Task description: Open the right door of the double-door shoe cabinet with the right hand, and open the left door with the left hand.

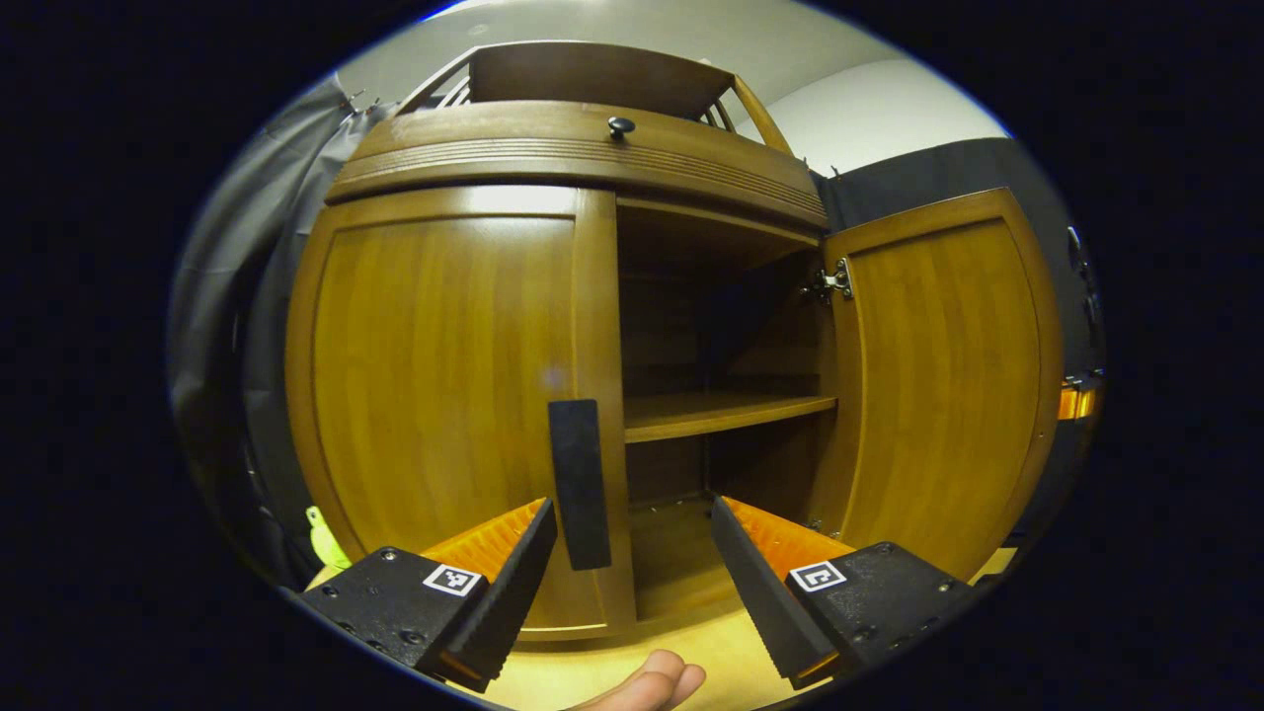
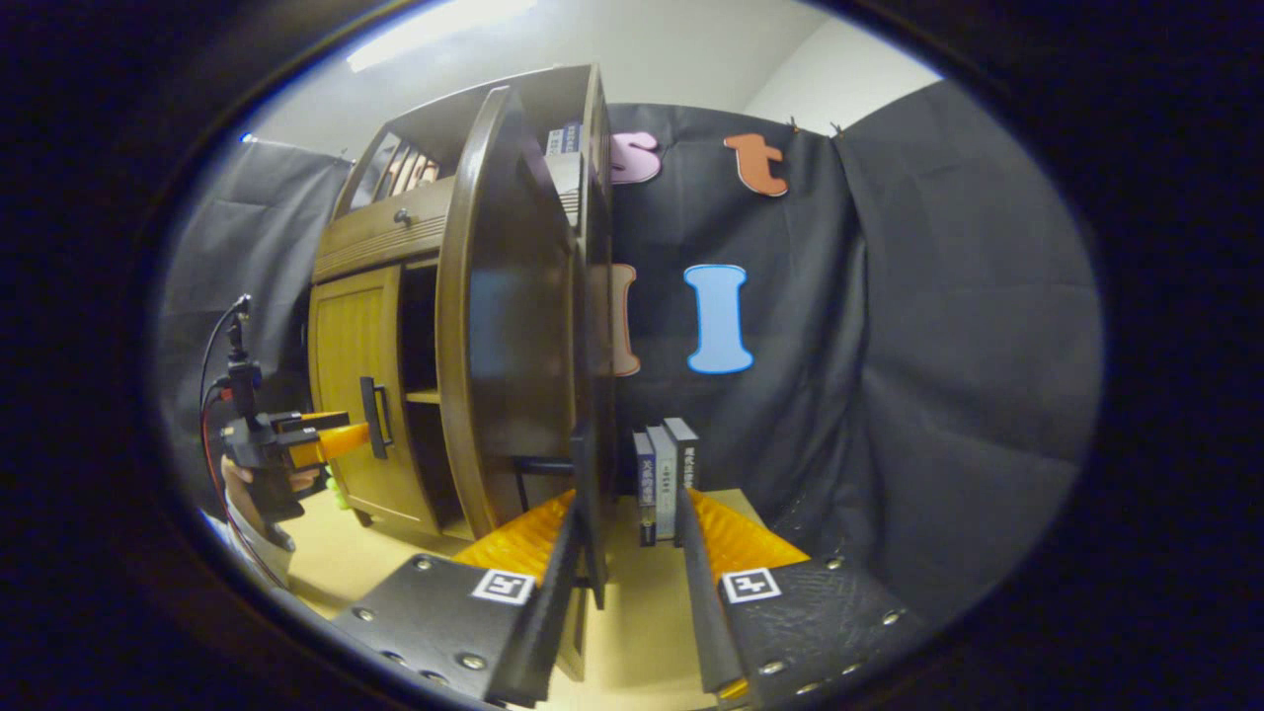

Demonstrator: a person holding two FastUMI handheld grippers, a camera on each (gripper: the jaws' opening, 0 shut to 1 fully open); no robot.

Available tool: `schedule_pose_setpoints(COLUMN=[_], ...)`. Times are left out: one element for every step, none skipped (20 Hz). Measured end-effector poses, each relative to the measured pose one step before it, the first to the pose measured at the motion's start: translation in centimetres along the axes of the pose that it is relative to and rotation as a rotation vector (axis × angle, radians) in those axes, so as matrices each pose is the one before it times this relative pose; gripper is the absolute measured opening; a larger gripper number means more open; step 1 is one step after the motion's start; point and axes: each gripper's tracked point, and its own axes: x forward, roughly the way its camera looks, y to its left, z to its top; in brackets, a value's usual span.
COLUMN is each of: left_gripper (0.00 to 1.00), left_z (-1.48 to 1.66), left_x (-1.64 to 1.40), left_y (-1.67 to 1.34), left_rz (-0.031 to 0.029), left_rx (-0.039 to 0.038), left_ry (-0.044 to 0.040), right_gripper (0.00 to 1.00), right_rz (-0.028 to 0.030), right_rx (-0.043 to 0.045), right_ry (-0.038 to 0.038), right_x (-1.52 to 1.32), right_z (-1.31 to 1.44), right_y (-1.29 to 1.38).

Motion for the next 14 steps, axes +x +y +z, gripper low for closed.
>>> schedule_pose_setpoints(left_gripper=[0.98, 0.99, 0.99, 0.99, 0.98, 0.99, 0.98, 0.97, 0.94, 0.83, 0.71, 0.60, 0.48, 0.43], left_z=[0.023, -0.130, -0.104, 0.034, 0.324, 0.298, 0.376, 0.293, -0.100, -0.597, -1.076, -0.918, -0.661, -0.927], left_x=[0.372, 0.308, 0.132, 0.205, 0.208, 0.507, 0.384, 0.418, 0.541, 0.648, 0.613, 0.513, 0.563, 0.183], left_y=[0.202, 0.214, 0.175, 0.191, 0.473, 0.820, 0.662, 0.396, 0.487, 0.158, -0.330, -0.791, 0.483, 0.533], left_rz=[0.00711, 0.00685, 0.00235, 0.00288, 0.01245, 0.02100, 0.01948, 0.01656, 0.02019, 0.00198, -0.02011, -0.03718, 0.02382, 0.01217], left_rx=[-0.00662, -0.00413, 0.00613, 0.00622, 0.00879, 0.01025, 0.00157, 0.00596, 0.00907, 0.01005, -0.00612, -0.00372, 0.01781, 0.00008], left_ry=[-0.00484, -0.00426, -0.00340, -0.00906, -0.01138, -0.01609, -0.01808, -0.02116, -0.00443, 0.01473, 0.02810, 0.03059, 0.02151, 0.03789], right_gripper=[0.60, 0.61, 0.61, 0.60, 0.61, 0.65, 0.68, 0.77, 0.85, 0.87, 0.93, 1.00, 0.99, 0.98], right_rz=[-0.01143, -0.03398, -0.04457, -0.02522, -0.01098, -0.00162, 0.00255, -0.00072, -0.00408, -0.00252, -0.00137, -0.00518, -0.00176, 0.01245], right_rx=[-0.02670, -0.02525, -0.02003, -0.00580, 0.00905, 0.01012, 0.00898, 0.00656, 0.00492, 0.00708, 0.00311, 0.00467, -0.00235, -0.00399], right_ry=[-0.01007, -0.00192, -0.00347, -0.01098, -0.01750, -0.02148, -0.02295, -0.01784, -0.01097, -0.01254, -0.01271, -0.01839, -0.00755, -0.00997], right_x=[-0.805, -0.713, -0.795, -0.924, -0.825, -0.821, -0.819, -0.829, -0.721, -0.689, -0.544, -0.727, -0.534, -0.674], right_z=[0.099, -0.029, 0.077, 0.397, 0.335, 0.403, 0.471, 0.398, 0.020, 0.355, 0.205, 0.558, 0.131, 0.178], right_y=[-0.043, -0.363, -0.821, -0.118, 0.372, 0.513, 0.672, 0.596, 0.406, 0.577, 0.738, 0.533, 0.525, 0.807])
